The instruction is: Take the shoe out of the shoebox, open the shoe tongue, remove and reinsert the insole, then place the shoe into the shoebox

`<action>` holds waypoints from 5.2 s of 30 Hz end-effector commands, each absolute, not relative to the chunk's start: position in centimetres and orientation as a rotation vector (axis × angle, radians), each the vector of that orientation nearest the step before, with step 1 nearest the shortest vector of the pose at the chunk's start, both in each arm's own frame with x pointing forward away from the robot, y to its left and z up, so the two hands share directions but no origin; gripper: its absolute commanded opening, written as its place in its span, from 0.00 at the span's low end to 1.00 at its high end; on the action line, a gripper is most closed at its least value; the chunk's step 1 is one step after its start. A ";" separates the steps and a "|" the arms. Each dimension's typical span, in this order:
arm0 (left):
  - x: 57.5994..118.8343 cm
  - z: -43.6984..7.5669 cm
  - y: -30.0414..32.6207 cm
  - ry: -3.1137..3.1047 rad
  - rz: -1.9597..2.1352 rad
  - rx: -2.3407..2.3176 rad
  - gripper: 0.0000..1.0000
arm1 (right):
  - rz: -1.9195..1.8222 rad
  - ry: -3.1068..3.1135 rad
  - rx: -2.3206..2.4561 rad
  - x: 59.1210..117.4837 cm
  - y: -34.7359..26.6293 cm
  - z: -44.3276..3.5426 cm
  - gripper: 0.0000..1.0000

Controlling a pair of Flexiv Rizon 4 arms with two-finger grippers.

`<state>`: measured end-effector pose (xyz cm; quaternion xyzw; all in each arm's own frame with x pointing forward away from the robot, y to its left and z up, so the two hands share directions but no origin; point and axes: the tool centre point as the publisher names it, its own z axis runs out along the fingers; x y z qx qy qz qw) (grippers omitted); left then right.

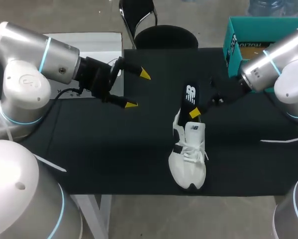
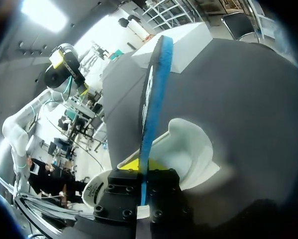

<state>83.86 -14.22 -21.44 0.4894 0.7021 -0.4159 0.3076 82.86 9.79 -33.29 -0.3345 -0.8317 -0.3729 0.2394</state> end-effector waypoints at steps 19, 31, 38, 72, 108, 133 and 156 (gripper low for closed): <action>83.9 -21.4 -14.3 1.859 -1.096 1.297 1.00 | -0.962 -2.193 -0.932 80.6 10.9 -35.8 0.37; 83.9 -21.4 -14.3 1.859 -1.096 1.297 1.00 | -0.980 -2.261 -0.925 83.1 10.4 -34.2 0.47; 83.9 -21.4 -14.3 1.859 -1.096 1.297 1.00 | -0.986 -2.290 -0.920 84.3 10.1 -33.9 0.45; 83.9 -21.4 -14.3 1.859 -1.096 1.297 1.00 | -0.965 -2.196 -0.931 79.8 11.3 -36.7 0.00; 83.9 -21.4 -14.3 1.859 -1.096 1.297 1.00 | -0.938 -2.470 -1.243 84.7 8.5 -30.7 1.00; 83.9 -21.4 -14.3 1.859 -1.096 1.297 1.00 | 0.099 -2.688 -1.749 80.1 17.8 -21.6 1.00; 83.9 -21.4 -14.3 1.859 -1.096 1.297 1.00 | -0.173 -2.613 -1.867 75.9 12.3 -22.4 0.00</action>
